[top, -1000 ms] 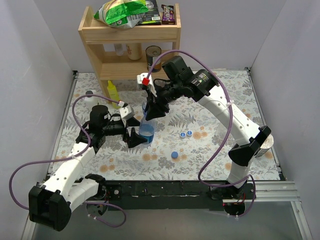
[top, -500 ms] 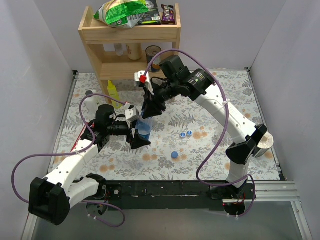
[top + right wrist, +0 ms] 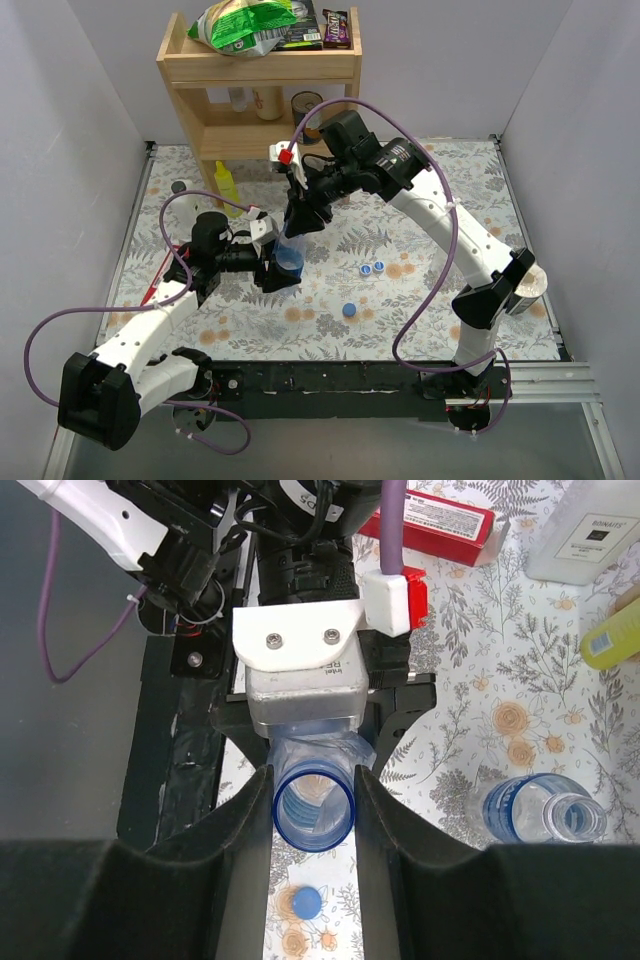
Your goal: Screw on the bottle caps
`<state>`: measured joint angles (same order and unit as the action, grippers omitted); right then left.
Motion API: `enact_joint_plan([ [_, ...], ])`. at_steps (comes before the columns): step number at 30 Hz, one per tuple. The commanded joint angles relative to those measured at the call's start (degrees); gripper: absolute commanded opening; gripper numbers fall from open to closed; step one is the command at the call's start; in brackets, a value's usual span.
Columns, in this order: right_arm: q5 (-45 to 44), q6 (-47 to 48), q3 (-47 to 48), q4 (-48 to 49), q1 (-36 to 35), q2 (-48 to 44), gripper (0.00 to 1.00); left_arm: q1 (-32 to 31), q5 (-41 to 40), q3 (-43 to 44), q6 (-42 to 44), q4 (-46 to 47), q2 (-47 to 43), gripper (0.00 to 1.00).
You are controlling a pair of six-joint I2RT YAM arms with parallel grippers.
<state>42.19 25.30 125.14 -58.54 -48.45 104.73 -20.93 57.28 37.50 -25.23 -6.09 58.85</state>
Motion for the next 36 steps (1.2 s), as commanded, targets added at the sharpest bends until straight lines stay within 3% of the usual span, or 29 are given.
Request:
enact_joint_plan([
  [1, -4.7, -1.4, 1.5, 2.7, 0.1, -2.5, 0.45, -0.2, 0.1, -1.0, -2.6, 3.1, -0.9, 0.53],
  [2, -6.1, -1.7, 1.2, 3.3, 0.6, -3.1, 0.68, -0.2, -0.1, -1.1, -3.0, 3.2, -1.1, 0.51],
  [5, -9.7, -3.7, 0.3, 4.3, 4.0, -6.3, 0.90, -0.2, -0.5, -1.2, -3.2, 2.6, -2.3, 0.47],
  [6, -10.6, -3.8, 0.2, 3.7, 5.0, -6.9, 0.91, -0.2, -1.3, -1.0, -2.8, 1.4, -2.7, 0.45],
  [9, -11.6, -1.8, -2.3, -0.6, 9.2, -9.1, 0.91, -0.2, -2.5, -0.1, -0.3, -2.6, -4.4, 0.39],
  [13, -13.0, 8.8, -14.4, -6.4, 10.5, -14.4, 0.90, -0.2, -5.8, -0.8, 2.8, -5.6, -7.6, 0.00],
  [14, -12.5, 15.7, -18.2, -6.8, 10.5, -15.9, 0.89, -0.2, -6.6, -1.2, 3.4, -6.0, -8.3, 0.00],
  [19, -14.9, 27.8, -35.7, -5.4, 6.7, -19.4, 0.70, -0.2, -10.1, -2.5, 5.3, -7.6, -12.0, 0.00],
  [21, -16.1, 33.5, -40.6, -5.4, 4.9, -19.0, 0.73, -0.2, -10.9, -2.4, 5.4, -9.0, -12.4, 0.00],
  [24, -17.3, 37.9, -49.2, 0.0, 1.9, -20.7, 0.76, -0.2, -11.6, -2.9, 5.1, -10.4, -13.4, 0.00],
  [28, -19.2, 42.4, -57.9, 6.2, -1.4, -21.1, 0.70, 0.4, -12.5, -3.2, 4.2, -11.0, -14.7, 0.00],
  [36, -21.3, 41.9, -65.1, 18.5, -3.6, -17.5, 0.63, 4.3, -12.0, -2.4, 2.6, -12.2, -15.1, 0.00],
])
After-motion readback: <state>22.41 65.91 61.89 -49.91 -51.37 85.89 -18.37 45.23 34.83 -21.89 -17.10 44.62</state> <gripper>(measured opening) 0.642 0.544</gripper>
